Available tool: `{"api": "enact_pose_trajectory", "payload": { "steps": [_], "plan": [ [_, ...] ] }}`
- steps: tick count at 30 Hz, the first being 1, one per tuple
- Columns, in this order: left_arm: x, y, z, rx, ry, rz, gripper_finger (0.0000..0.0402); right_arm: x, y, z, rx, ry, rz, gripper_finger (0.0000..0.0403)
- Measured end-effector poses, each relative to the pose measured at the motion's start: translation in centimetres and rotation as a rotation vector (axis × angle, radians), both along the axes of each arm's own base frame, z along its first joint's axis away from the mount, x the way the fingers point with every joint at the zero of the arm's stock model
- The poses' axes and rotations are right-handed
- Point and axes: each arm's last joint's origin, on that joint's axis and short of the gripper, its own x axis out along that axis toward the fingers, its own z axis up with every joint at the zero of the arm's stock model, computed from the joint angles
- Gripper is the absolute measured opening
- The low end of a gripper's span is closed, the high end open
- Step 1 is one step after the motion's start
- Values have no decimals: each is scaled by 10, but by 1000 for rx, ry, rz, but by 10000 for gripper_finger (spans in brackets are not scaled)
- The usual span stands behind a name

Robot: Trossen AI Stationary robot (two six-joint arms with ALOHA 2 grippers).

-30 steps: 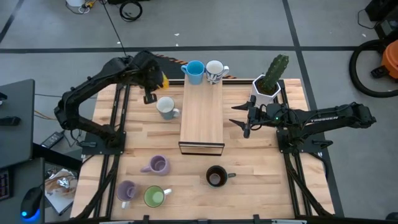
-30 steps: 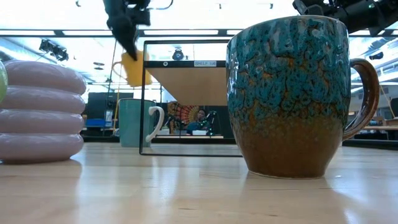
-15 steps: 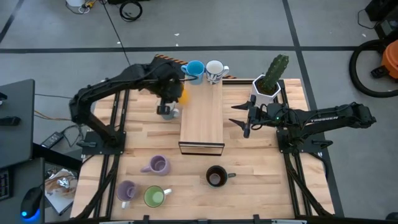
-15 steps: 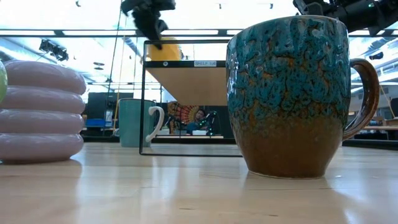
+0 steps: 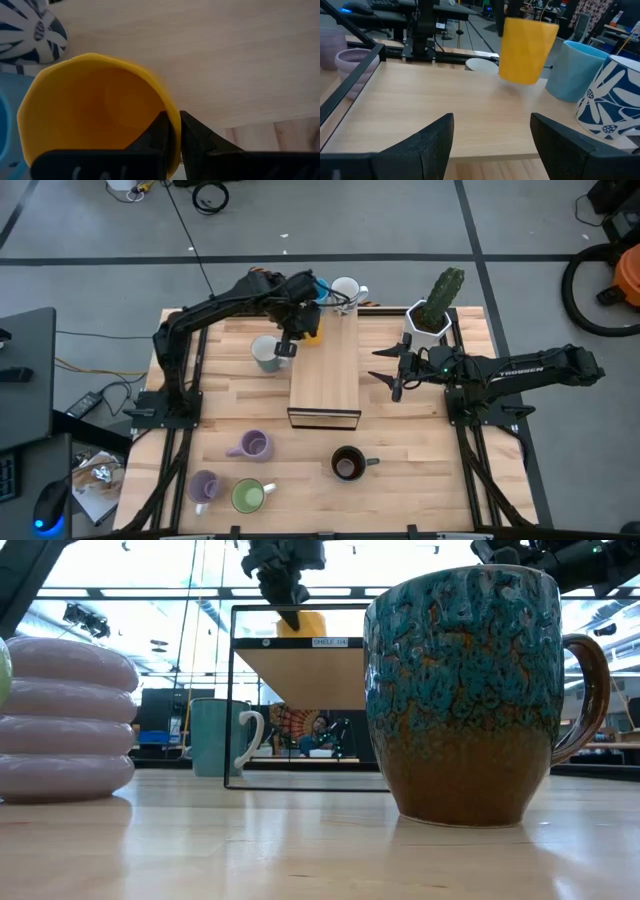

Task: Place coffee mugs
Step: Put the yellow mug on the shelf

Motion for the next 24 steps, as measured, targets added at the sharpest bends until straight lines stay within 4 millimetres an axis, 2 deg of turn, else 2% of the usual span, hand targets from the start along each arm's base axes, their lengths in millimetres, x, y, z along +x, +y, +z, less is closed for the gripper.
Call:
{"api": "enact_pose_trajectory", "payload": {
  "steps": [4,15,24],
  "plan": [
    [5,3,-9,4,29,6,34,0,0,0,0,0,-1,269],
    [7,6,-11,74,41,34,36,0,0,0,1,-2,-1,269],
    [7,7,-11,106,40,29,63,0,0,0,2,-3,2,269]
  ]
}}
